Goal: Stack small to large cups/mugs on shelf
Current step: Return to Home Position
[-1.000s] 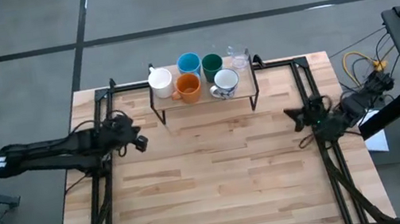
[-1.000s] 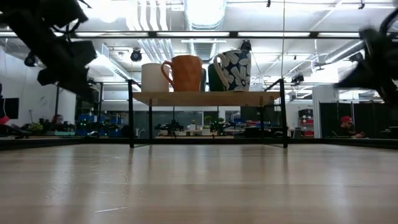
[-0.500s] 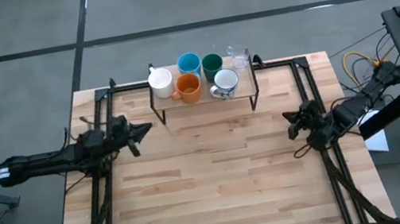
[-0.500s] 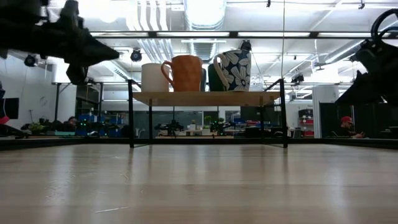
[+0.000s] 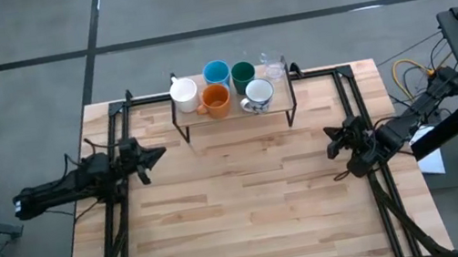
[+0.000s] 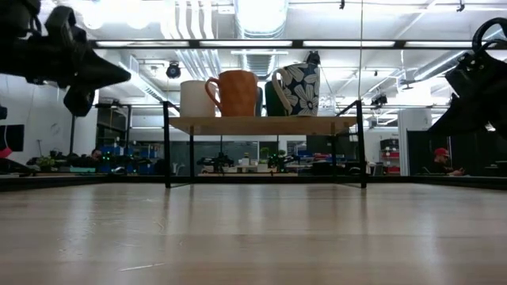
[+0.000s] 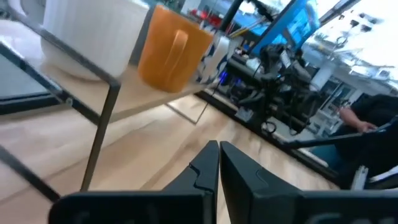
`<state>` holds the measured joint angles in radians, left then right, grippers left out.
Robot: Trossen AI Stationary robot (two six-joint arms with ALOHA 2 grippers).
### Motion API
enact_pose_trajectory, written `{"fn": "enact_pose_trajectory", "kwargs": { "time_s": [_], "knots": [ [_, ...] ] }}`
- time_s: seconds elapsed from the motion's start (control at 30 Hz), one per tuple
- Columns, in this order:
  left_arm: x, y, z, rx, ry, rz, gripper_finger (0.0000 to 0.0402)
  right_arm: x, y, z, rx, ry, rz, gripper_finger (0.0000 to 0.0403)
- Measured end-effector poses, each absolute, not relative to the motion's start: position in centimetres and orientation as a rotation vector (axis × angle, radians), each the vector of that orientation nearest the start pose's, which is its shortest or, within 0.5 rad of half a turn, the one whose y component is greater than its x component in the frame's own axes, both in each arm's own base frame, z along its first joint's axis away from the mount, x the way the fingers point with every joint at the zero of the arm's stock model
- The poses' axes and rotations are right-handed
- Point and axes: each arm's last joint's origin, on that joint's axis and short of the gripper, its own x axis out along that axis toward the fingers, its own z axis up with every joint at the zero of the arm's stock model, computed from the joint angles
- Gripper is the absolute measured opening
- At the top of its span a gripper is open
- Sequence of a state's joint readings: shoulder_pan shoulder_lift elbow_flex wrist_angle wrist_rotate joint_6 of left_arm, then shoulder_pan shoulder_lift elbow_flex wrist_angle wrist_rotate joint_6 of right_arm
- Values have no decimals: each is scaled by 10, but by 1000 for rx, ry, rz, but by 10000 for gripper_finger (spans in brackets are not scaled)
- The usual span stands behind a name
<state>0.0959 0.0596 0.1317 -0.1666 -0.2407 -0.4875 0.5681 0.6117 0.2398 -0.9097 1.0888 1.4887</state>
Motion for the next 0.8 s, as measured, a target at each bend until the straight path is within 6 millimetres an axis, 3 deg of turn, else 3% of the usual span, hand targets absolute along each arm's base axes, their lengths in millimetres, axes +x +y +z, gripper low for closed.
{"fn": "enact_pose_trajectory", "kwargs": {
  "time_s": [0.53,0.67,0.8],
  "knots": [
    [91,13,181,-512,31,278,0,79,21,145,420,326,-879,8],
    [91,13,181,-511,41,266,0,79,21,145,333,377,-855,8],
    [91,13,181,-431,50,263,0,82,23,145,429,345,-852,8]
  ]
}}
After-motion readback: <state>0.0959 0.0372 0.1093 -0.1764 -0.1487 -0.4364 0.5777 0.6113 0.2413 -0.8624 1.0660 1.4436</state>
